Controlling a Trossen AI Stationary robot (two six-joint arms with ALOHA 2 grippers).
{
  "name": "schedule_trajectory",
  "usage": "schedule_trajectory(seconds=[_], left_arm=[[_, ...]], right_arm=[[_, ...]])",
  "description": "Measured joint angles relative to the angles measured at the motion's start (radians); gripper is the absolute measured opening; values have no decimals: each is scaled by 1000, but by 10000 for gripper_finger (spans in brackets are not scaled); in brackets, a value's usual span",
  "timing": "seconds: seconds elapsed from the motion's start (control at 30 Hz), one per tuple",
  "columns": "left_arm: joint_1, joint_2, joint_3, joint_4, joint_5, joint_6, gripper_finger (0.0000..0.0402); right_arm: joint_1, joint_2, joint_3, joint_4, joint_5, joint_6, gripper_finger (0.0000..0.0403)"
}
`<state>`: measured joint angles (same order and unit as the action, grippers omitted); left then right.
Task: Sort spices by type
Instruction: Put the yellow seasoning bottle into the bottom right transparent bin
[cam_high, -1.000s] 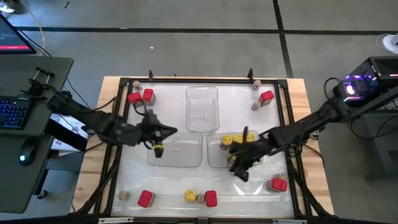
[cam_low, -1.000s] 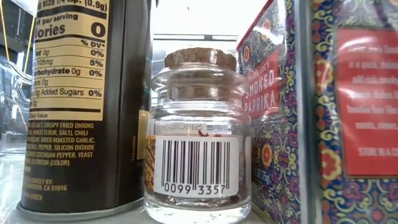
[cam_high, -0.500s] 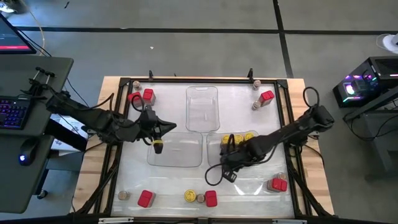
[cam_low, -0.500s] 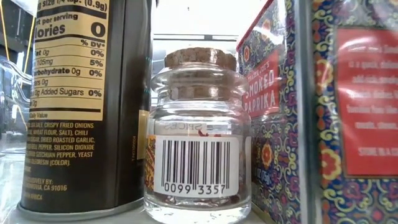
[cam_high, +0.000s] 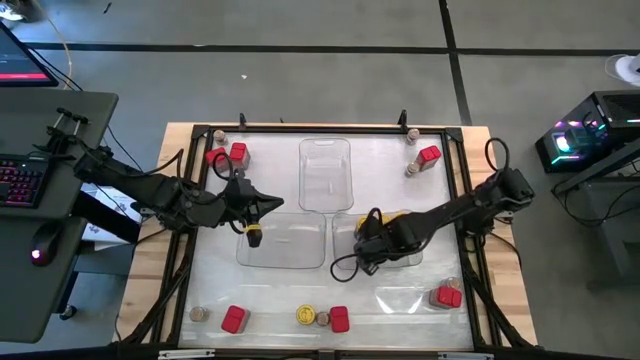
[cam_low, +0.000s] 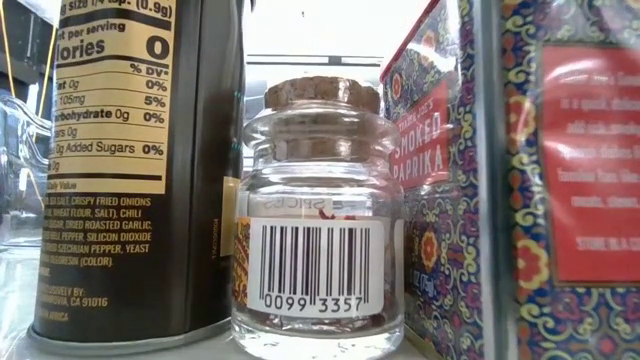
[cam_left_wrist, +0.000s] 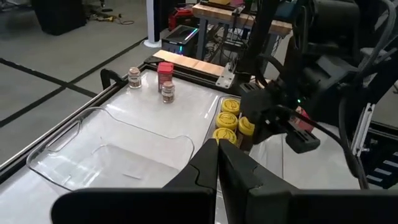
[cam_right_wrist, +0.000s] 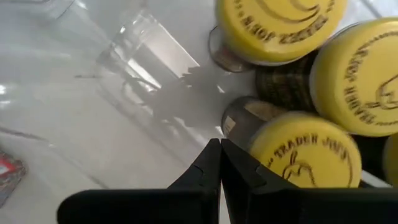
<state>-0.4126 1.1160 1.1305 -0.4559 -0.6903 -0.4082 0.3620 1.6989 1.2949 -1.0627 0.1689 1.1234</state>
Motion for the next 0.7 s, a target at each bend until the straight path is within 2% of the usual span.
schedule_trajectory(seconds=[0.23, 0.37, 0.7], left_arm=[[0, 0, 0, -32, 9, -6, 0], [0, 0, 0, -39, 28, -6, 0], [0, 0, 0, -39, 28, 1, 0]], right_arm=[[-9, 0, 3, -1, 0, -8, 0], [-9, 0, 58, 5, 8, -76, 0], [-37, -1, 296, -65, 180, -288, 0]])
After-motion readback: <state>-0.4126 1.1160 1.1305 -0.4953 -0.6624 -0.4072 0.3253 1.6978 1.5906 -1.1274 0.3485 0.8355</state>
